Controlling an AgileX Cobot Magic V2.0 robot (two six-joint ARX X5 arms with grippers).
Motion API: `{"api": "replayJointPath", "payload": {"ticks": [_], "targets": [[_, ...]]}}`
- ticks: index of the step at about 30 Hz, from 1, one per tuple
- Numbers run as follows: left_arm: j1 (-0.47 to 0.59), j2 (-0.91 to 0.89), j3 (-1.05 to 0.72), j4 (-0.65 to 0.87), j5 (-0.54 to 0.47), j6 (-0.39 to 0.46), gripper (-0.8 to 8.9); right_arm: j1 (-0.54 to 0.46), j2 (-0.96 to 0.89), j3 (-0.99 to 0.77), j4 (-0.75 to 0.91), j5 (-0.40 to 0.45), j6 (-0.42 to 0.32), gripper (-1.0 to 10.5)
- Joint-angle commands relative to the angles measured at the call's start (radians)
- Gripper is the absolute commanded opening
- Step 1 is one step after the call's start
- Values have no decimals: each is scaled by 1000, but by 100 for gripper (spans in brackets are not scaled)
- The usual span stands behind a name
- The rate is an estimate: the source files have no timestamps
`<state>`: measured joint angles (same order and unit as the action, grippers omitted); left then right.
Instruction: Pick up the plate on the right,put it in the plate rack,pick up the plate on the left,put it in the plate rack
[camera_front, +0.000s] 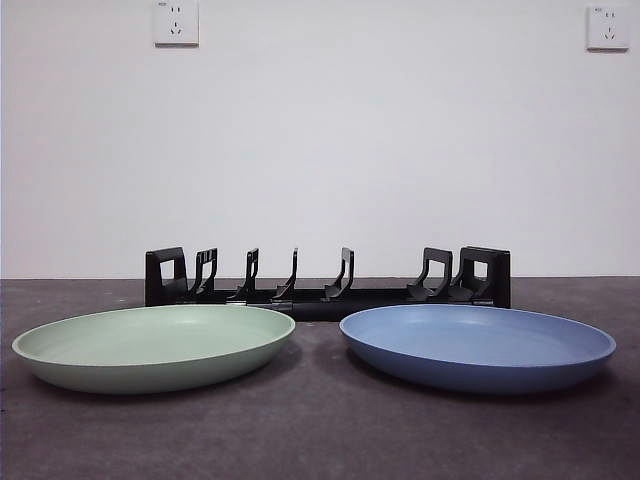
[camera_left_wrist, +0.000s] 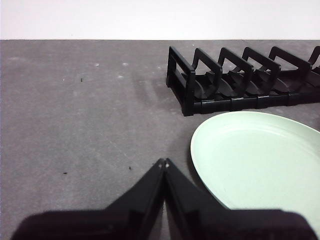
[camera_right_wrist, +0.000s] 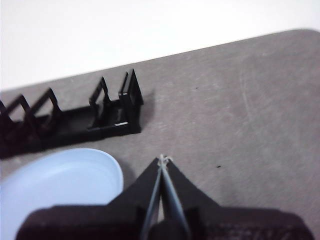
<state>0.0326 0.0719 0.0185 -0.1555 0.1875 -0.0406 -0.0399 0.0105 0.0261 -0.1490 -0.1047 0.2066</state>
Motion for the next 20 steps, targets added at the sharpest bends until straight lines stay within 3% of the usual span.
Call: {"api": "replayJointPath", "payload": {"ticks": [1, 9, 14, 20], "targets": [[3, 0, 23, 6, 2, -50, -5, 0, 0, 24, -2, -6, 140, -9], [3, 14, 164, -24, 7, -170, -6, 0, 75, 214, -17, -70, 164, -11], [3, 73, 291, -106, 77, -171, -6, 0, 228, 402, -71, -150, 148, -11], [3, 215, 473, -218, 212, -127, -6, 0, 454, 655, -254, -294, 6, -11]]}}
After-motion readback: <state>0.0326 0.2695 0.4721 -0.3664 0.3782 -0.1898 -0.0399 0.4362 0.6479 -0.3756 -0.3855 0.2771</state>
